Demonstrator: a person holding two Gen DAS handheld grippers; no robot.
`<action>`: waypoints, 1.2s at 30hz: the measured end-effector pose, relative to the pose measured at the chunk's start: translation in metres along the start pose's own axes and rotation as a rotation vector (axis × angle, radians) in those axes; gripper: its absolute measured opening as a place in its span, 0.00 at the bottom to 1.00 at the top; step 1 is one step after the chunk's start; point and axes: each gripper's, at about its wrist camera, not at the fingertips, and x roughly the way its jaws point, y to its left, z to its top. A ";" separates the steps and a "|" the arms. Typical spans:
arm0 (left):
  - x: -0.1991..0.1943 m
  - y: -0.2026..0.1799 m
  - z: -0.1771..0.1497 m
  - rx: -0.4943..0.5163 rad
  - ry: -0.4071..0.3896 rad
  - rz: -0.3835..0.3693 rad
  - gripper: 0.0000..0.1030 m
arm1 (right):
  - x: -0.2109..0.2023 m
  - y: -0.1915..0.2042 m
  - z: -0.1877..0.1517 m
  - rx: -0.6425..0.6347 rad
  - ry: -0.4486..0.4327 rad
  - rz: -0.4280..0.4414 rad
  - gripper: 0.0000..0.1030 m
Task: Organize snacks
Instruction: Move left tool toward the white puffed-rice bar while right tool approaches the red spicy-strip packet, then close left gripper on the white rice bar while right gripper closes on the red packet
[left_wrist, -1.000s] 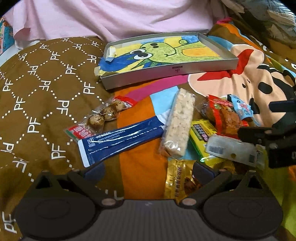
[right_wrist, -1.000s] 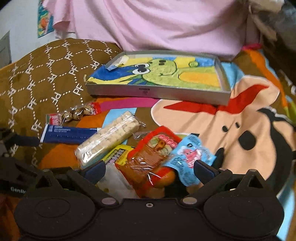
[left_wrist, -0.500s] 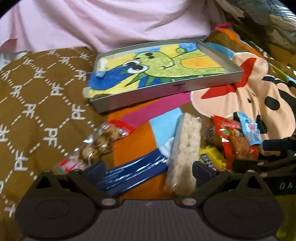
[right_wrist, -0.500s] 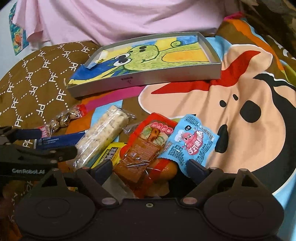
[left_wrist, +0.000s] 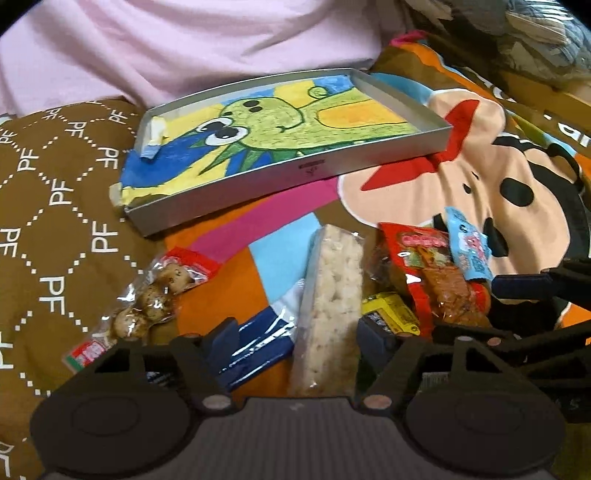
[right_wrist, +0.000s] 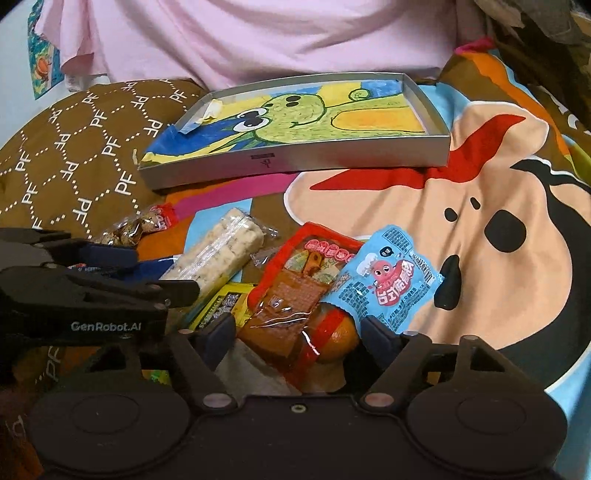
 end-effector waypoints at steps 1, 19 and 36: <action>0.000 -0.001 0.000 0.005 0.000 -0.004 0.67 | -0.002 0.000 0.000 -0.009 -0.003 -0.003 0.71; 0.020 -0.012 0.015 0.008 0.054 -0.024 0.52 | -0.005 0.011 -0.002 -0.090 -0.032 -0.010 0.67; 0.012 -0.010 0.008 -0.028 0.099 -0.012 0.38 | -0.018 0.016 -0.006 -0.125 0.003 -0.025 0.45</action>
